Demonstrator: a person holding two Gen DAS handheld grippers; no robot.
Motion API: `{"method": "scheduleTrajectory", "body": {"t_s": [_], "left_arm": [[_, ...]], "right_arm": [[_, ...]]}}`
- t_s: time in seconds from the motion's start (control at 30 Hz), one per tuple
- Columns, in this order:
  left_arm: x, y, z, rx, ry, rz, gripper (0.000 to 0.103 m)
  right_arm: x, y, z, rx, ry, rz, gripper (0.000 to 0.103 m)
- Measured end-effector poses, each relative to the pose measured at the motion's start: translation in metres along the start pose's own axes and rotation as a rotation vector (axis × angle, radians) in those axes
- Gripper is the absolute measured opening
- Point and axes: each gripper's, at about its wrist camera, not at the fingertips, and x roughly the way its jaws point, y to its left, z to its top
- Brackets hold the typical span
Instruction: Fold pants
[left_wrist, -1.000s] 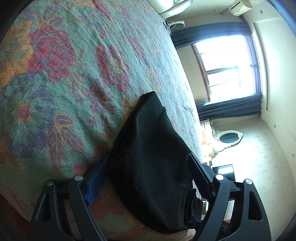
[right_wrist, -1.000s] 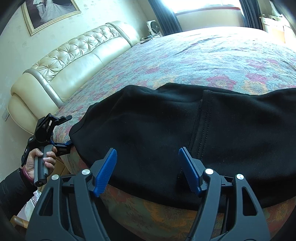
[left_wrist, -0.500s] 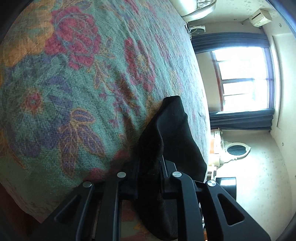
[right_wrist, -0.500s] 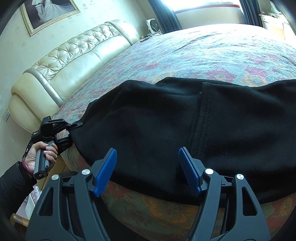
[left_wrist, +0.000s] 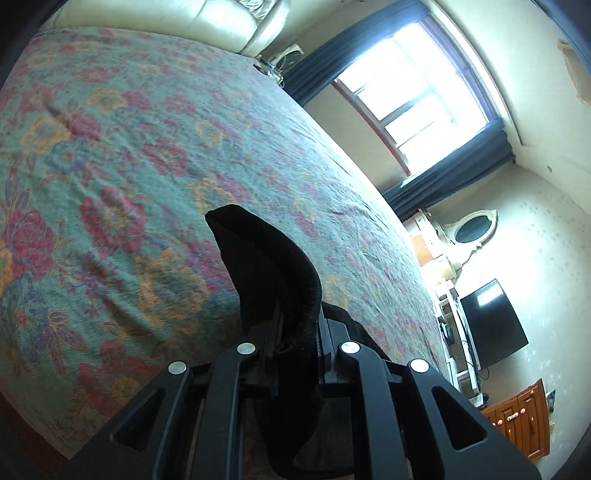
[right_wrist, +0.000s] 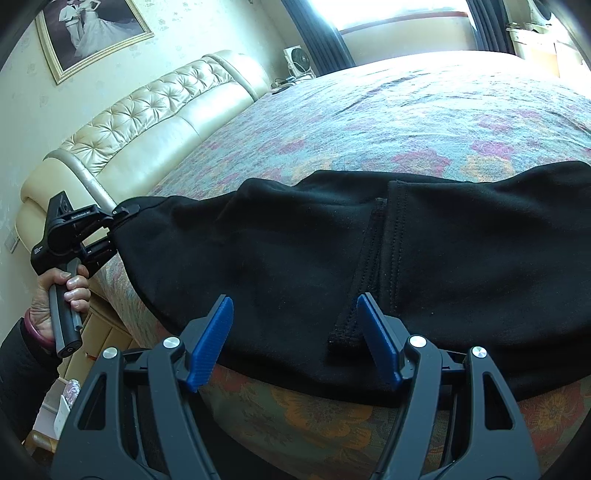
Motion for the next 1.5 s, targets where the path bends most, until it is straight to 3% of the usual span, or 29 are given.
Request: {"method": "scheduleTrajectory", "body": {"t_s": [0.3,0.63,0.97,1.2,1.5], "left_arm": [[0.018,-0.086,-0.01,0.195,0.02,-0.093,0.013],[0.062,-0.158,-0.063,0.367,0.11,-0.163,0.013],[0.114,-0.176,-0.117,0.491,0.203,-0.108,0.013],[0.138,-0.185,-0.147,0.567,0.25,-0.083,0.014],[0.16,-0.188,-0.171,0.625,0.292,-0.055,0.014]], "right_arm": [[-0.039,-0.028,0.004,0.132,-0.056,0.016,0.07],[-0.07,-0.08,0.006,0.285,-0.119,0.011,0.07],[-0.063,-0.117,0.025,0.514,-0.107,0.217,0.07],[-0.031,-0.123,0.045,0.608,-0.037,0.388,0.07],[0.027,-0.126,0.072,0.633,0.084,0.462,0.075]]}}
